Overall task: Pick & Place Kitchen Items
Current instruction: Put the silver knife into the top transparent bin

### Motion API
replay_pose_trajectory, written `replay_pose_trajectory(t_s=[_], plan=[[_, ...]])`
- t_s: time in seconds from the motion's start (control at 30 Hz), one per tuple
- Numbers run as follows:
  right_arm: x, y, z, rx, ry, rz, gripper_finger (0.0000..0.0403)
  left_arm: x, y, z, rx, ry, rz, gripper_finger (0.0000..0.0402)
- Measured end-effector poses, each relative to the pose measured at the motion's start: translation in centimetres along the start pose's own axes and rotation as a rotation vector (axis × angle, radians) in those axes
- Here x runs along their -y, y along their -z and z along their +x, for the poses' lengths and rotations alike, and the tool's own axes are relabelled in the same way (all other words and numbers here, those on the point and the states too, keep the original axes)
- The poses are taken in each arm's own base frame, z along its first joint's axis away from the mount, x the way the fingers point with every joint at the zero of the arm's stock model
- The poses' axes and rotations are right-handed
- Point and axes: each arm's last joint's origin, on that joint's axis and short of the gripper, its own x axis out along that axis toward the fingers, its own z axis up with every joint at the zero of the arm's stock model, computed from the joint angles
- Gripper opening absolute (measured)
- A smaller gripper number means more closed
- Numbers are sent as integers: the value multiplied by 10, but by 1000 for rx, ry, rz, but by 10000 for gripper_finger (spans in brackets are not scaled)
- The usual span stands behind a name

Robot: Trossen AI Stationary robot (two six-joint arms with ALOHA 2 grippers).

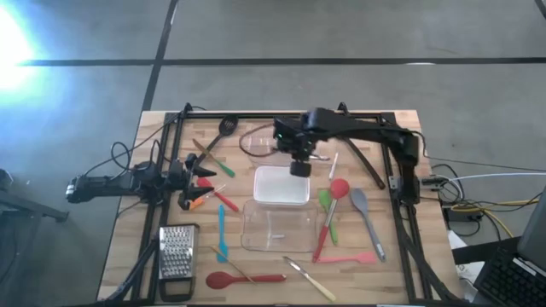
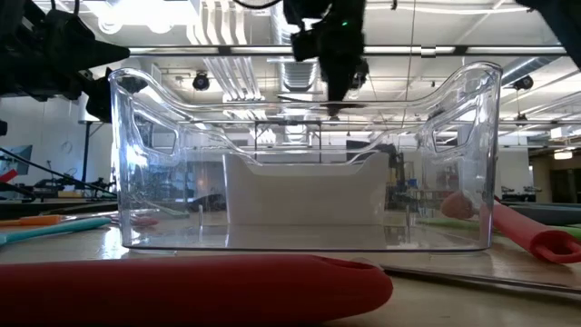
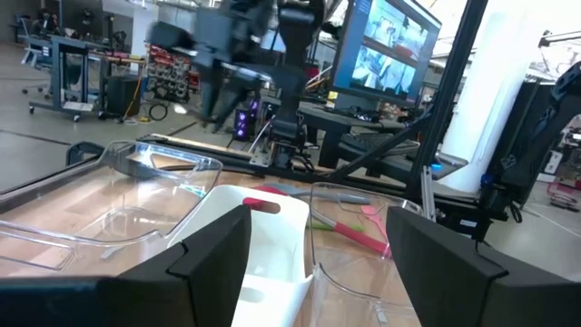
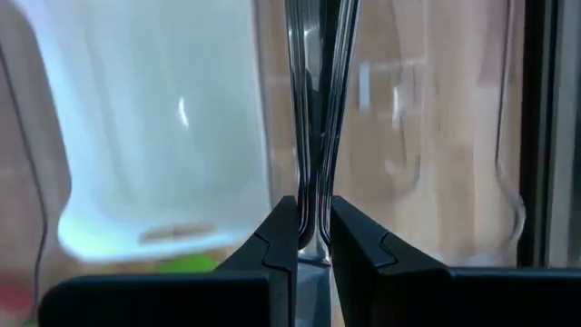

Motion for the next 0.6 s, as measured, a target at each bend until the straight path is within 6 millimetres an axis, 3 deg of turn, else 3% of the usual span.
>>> replay_pose_trajectory(t_s=[0.23, 0.47, 0.6], plan=[[33, -36, 24, 59, -71, 30, 33, 0, 0, 0, 0, 0, 0, 262], [70, -49, 54, 41, -95, 169, 33, 0, 0, 0, 0, 0, 0, 262], [81, -49, 68, 26, -164, 205, 33, 0, 0, 0, 0, 0, 0, 262]])
